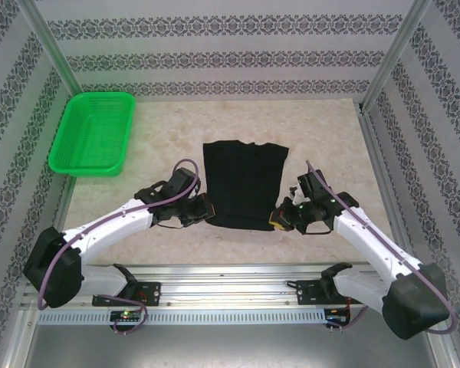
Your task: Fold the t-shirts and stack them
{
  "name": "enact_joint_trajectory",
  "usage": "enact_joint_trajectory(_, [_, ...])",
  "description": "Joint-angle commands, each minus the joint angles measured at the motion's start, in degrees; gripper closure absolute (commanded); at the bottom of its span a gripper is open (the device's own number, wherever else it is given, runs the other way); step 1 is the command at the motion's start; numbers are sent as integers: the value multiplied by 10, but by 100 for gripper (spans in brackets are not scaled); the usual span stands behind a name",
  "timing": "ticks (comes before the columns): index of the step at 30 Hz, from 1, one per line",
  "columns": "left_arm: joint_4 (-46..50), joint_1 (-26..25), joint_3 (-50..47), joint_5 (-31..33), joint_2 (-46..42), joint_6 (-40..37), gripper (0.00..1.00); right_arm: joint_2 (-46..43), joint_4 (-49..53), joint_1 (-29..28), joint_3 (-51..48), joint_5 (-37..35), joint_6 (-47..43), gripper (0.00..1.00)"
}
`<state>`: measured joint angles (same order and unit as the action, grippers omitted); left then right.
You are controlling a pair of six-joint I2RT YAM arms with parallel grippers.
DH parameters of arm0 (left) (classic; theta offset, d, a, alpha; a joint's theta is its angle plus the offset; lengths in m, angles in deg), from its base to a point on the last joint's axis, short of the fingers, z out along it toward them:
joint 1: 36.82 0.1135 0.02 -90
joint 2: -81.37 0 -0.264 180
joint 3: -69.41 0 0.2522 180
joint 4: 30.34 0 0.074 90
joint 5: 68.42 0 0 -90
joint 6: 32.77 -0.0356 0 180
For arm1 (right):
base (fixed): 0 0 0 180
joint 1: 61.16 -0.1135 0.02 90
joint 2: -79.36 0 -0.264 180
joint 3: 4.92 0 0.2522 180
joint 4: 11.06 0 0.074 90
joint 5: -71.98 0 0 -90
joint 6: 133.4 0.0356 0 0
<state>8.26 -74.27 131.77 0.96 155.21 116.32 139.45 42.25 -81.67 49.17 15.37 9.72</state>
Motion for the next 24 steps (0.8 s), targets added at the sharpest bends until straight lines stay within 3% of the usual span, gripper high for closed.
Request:
enact_joint_trajectory(1, [48,3,38,20,10,8,98,-9,51,9,30,-42,24,100])
enact_joint_trajectory(15, [113,94,247,-49,115,-76,98,145,129,75,274,-25,-102,100])
enact_joint_trajectory(24, [98,134,314,-85,189,-98,99,259,151,110,393,-28,-162,100])
